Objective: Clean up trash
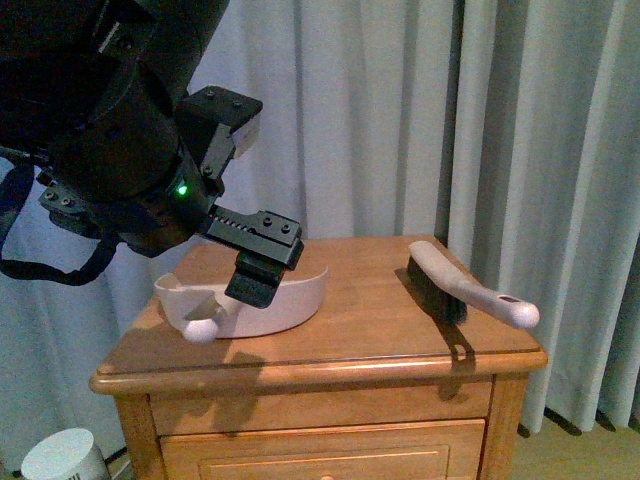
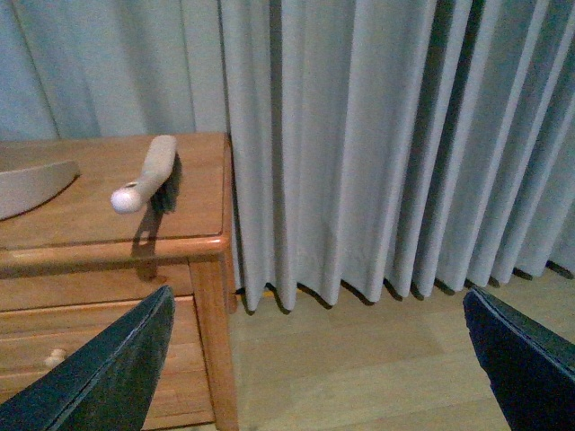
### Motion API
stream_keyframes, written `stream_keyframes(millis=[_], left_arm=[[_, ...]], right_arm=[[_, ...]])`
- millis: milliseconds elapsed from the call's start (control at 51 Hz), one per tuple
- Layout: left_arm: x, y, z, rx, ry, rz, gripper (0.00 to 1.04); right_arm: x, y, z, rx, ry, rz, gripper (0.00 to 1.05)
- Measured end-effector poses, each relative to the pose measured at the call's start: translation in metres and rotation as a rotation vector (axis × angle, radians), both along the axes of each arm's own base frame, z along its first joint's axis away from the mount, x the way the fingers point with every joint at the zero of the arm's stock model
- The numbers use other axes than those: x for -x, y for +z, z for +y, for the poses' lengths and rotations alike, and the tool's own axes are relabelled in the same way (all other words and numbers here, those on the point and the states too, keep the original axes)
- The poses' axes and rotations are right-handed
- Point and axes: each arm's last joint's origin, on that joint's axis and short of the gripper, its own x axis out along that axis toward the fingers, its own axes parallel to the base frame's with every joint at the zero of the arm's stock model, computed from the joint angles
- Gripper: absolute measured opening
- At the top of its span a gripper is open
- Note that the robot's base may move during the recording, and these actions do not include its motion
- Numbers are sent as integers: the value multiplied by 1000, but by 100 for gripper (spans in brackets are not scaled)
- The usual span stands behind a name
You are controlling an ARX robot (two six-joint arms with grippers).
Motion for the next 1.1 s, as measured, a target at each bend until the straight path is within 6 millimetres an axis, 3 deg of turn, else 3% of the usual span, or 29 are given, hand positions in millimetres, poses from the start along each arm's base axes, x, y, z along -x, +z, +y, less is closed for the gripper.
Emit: stream_keyframes(millis=[333,784,1098], left_arm=[[-20,-21,-3,71,83,84,97],[-38,-53,4,37,123,112,96],[-40,-54,3,40,118,101,37]], right_arm=[[0,0,0,0,0,0,97],[0,0,0,0,0,0,97],[0,0,0,0,0,0,97]])
